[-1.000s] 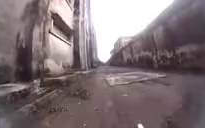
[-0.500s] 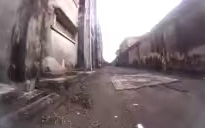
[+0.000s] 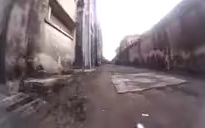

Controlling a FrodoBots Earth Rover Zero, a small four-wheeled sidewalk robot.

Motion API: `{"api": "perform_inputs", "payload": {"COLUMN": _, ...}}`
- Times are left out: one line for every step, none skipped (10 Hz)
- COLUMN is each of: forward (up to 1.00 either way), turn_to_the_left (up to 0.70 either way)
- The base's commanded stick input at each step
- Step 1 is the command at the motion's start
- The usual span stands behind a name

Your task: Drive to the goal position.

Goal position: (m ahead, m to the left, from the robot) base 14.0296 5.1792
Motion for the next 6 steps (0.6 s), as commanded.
{"api": "perform_inputs", "payload": {"forward": 0.7, "turn_to_the_left": 0.0}}
{"api": "perform_inputs", "payload": {"forward": 0.7, "turn_to_the_left": 0.01}}
{"api": "perform_inputs", "payload": {"forward": 0.7, "turn_to_the_left": 0.01}}
{"api": "perform_inputs", "payload": {"forward": 0.7, "turn_to_the_left": 0.01}}
{"api": "perform_inputs", "payload": {"forward": 0.7, "turn_to_the_left": 0.01}}
{"api": "perform_inputs", "payload": {"forward": 0.7, "turn_to_the_left": 0.01}}
